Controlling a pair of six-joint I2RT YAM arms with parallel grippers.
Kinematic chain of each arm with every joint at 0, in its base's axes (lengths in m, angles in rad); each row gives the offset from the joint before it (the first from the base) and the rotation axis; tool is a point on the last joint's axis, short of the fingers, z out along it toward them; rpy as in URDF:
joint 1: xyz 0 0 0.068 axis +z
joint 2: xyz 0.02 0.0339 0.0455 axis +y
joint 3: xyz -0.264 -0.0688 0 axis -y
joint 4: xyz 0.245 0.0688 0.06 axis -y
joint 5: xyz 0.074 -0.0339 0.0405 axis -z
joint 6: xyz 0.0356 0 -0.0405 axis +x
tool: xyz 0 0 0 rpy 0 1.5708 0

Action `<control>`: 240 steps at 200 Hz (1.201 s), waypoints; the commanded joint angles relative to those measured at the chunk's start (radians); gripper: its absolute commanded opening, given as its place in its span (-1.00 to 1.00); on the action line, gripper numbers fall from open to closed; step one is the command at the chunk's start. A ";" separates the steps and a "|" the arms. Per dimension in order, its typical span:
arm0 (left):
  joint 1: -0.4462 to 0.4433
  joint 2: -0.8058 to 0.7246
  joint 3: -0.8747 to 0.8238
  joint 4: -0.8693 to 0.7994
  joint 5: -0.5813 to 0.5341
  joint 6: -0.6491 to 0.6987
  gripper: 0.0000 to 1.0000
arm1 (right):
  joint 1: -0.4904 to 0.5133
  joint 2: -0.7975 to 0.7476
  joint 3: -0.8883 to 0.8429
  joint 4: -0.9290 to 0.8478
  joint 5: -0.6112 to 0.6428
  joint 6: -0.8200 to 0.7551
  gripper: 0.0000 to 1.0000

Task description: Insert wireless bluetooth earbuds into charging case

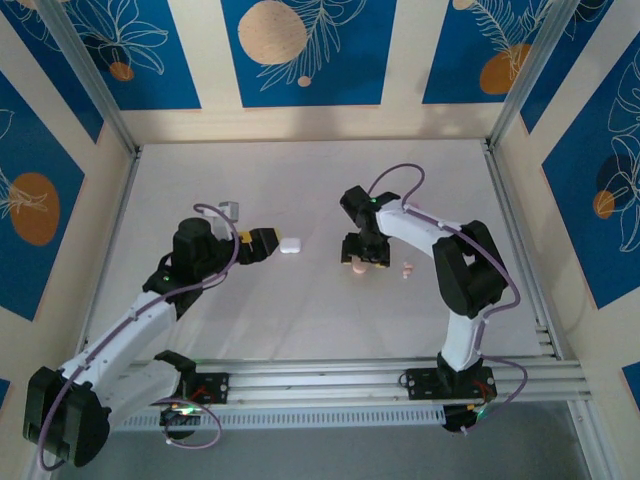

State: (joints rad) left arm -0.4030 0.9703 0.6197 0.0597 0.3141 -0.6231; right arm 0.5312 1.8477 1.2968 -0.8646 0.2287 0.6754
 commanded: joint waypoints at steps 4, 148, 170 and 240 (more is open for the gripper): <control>0.009 0.008 0.005 0.030 0.026 -0.012 1.00 | -0.007 -0.007 -0.031 0.034 -0.064 0.080 0.45; 0.008 0.012 -0.011 0.042 0.029 -0.023 1.00 | -0.030 0.004 -0.060 0.049 0.012 0.088 0.15; 0.009 0.012 -0.011 0.042 0.025 -0.025 1.00 | -0.030 0.002 -0.064 0.051 0.015 0.078 0.08; 0.009 0.003 0.003 0.003 0.004 -0.007 1.00 | -0.023 0.003 -0.096 0.132 0.008 0.022 0.00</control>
State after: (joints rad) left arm -0.4030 0.9794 0.6167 0.0700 0.3141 -0.6384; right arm 0.5056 1.8721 1.2255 -0.7692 0.2295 0.7387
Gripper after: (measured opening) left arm 0.999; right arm 0.503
